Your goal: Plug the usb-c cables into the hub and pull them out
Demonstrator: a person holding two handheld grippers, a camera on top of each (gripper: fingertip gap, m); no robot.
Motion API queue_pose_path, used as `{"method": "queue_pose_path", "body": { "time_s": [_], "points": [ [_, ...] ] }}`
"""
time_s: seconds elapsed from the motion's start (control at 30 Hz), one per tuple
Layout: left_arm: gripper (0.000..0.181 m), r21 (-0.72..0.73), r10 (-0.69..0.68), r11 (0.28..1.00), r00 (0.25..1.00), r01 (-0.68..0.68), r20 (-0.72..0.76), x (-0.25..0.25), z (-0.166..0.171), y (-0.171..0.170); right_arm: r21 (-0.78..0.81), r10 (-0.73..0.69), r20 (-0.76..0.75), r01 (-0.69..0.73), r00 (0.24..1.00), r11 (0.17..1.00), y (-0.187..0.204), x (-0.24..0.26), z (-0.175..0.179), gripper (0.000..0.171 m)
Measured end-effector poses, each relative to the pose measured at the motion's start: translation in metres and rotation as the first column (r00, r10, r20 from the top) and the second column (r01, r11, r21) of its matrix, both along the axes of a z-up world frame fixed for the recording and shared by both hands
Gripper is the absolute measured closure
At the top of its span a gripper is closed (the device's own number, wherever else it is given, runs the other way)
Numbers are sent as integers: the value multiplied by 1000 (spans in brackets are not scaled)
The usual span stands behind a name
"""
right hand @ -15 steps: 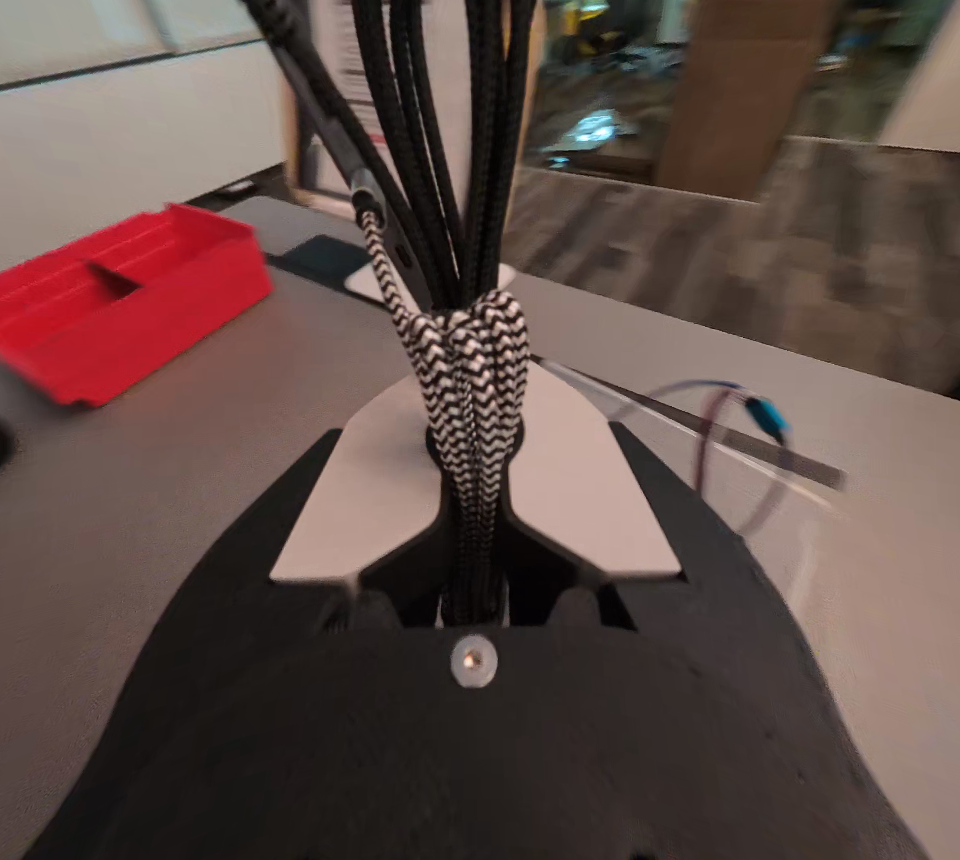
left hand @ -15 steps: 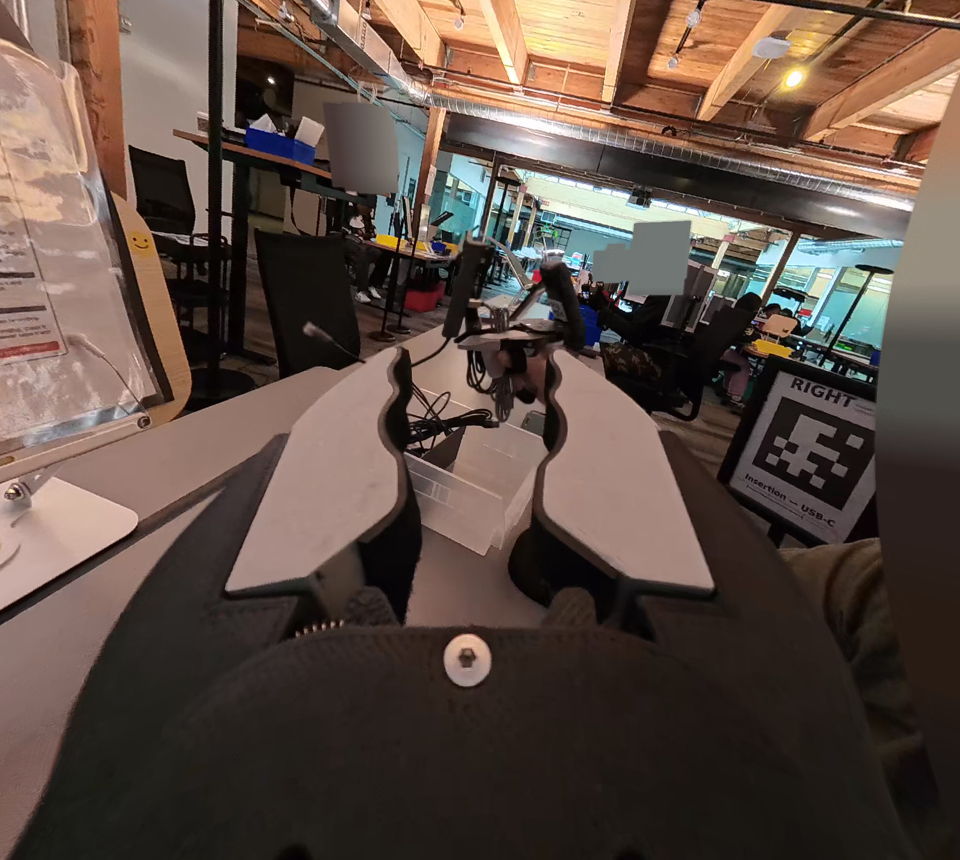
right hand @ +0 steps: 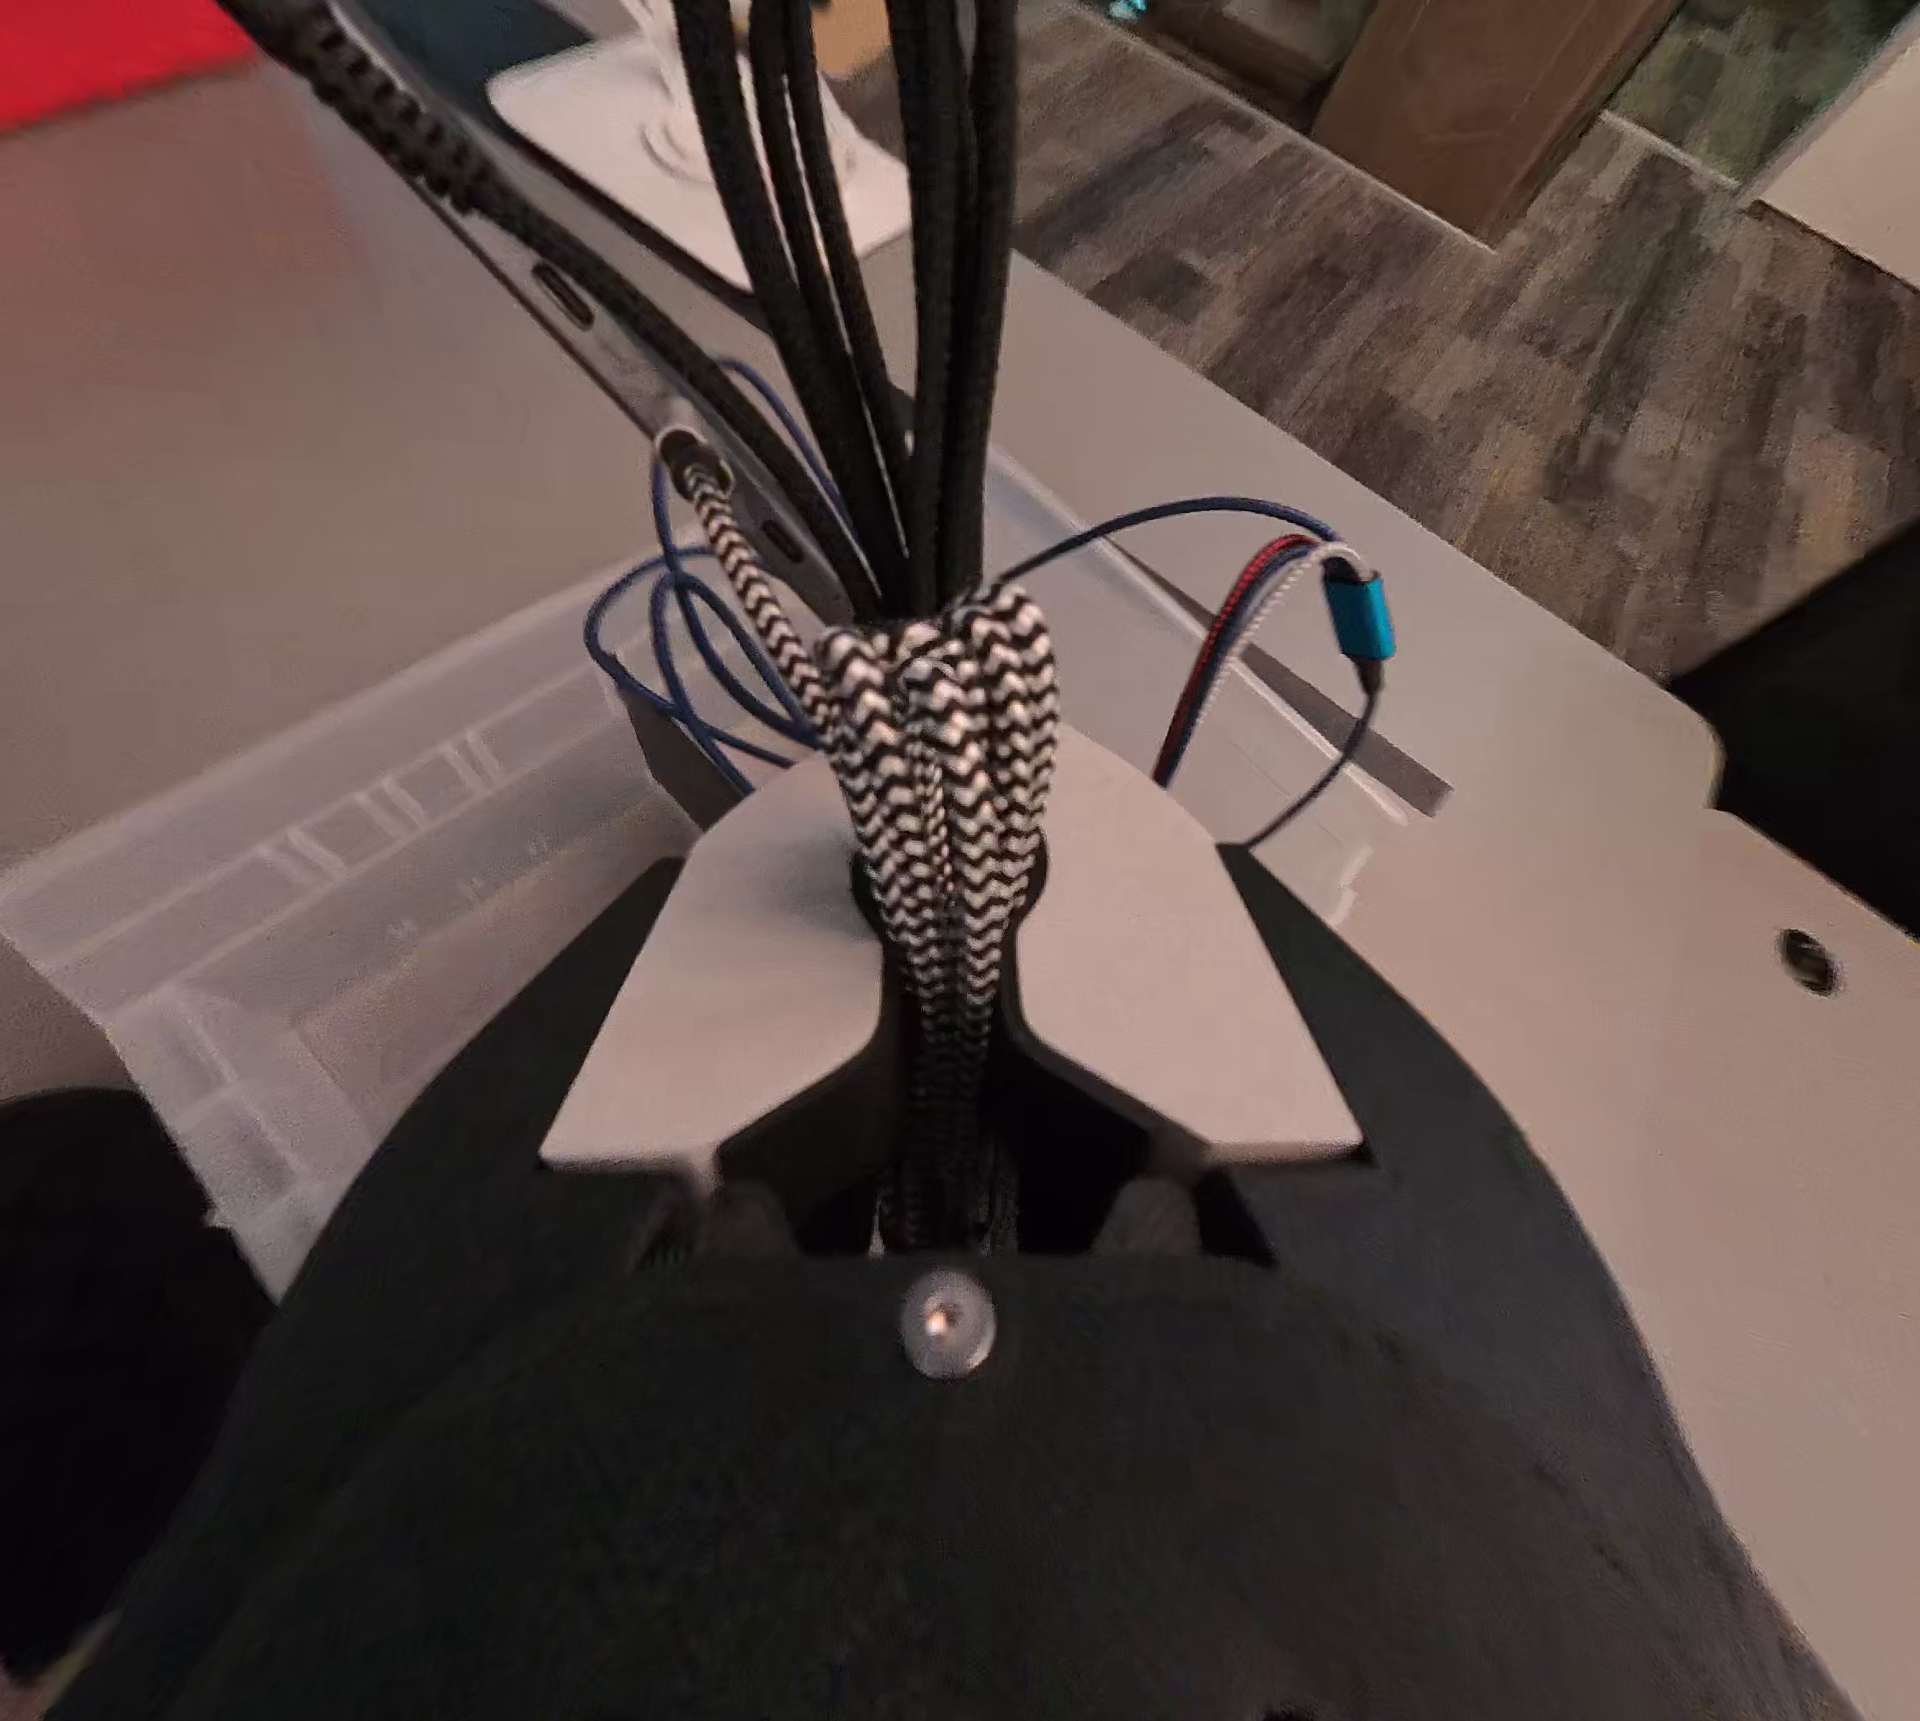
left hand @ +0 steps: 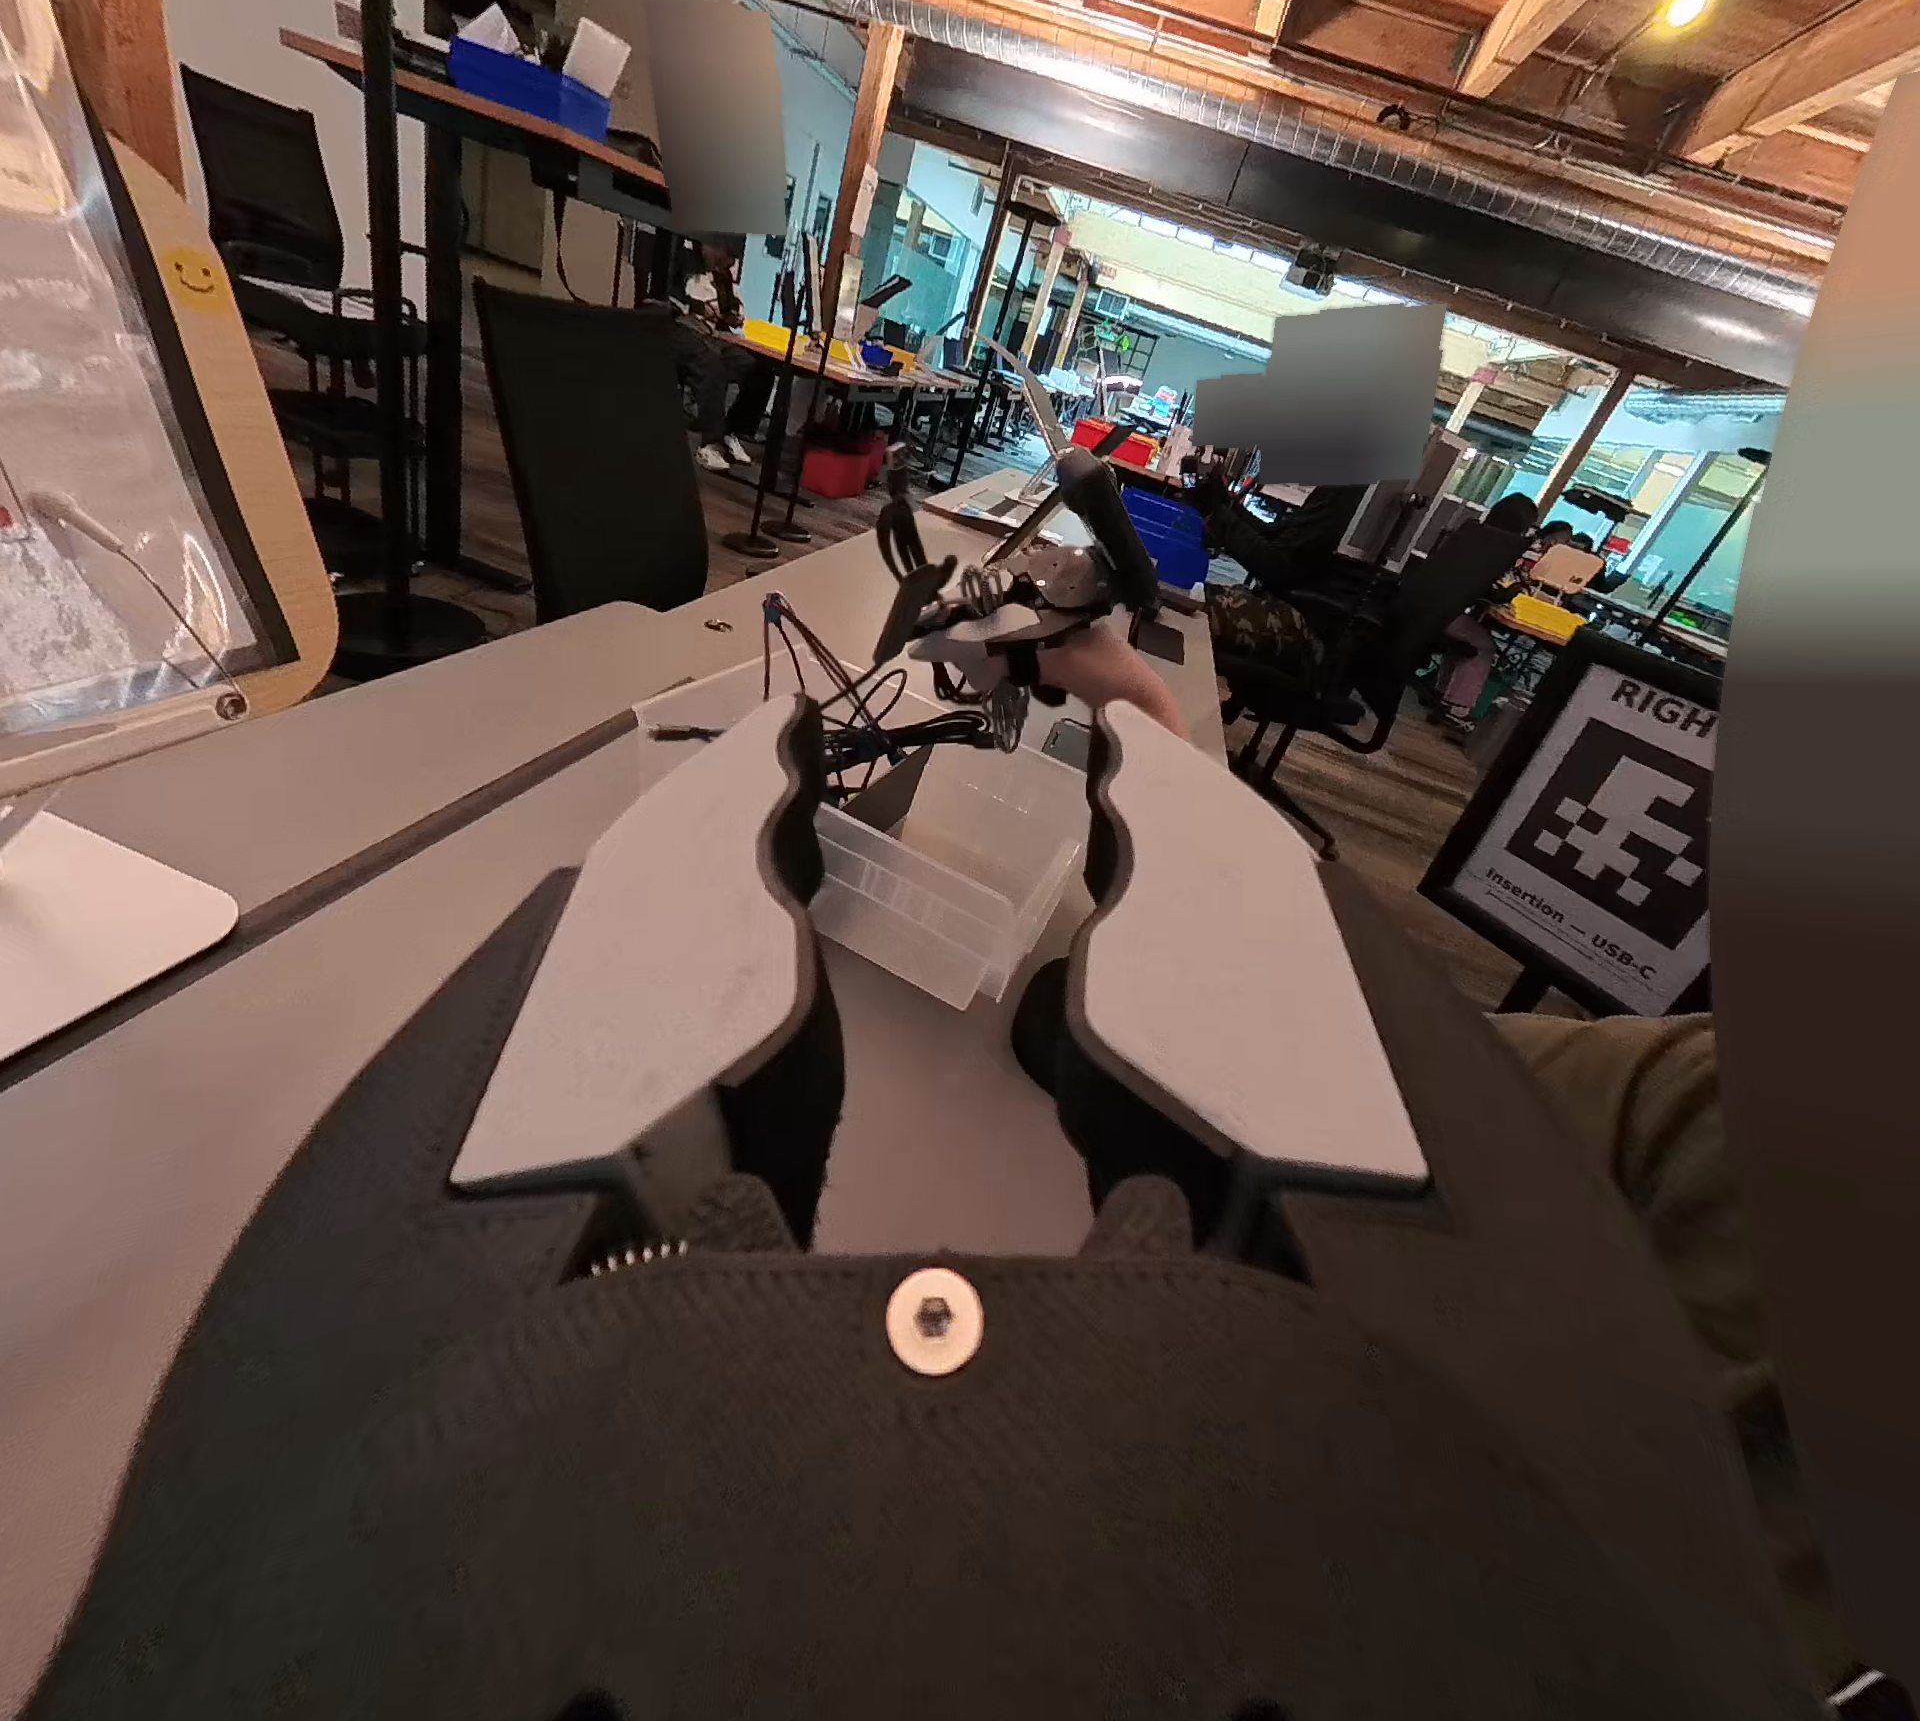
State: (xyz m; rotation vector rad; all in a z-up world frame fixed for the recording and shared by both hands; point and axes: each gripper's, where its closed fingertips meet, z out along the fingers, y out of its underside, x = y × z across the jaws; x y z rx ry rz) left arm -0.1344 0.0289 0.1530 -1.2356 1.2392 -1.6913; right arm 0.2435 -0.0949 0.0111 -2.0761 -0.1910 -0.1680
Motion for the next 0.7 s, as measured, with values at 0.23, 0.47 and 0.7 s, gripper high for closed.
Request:
{"method": "queue_pose_path", "body": {
  "time_s": [0.23,0.47,0.7],
  "points": [
    [134,-27,-28,999,999,27,-42,8,-10,-1,-52,-2,254,15,967,999,43,11,-9,158],
    [135,-18,-31,999,998,30,-46,8,-10,-5,-324,49,174,10,984,946,70,14,-88,155],
    [133,-12,-23,1000,998,22,-61,9,-13,-1,-301,-8,272,93,962,949,73,27,-87,137]
  ]
}}
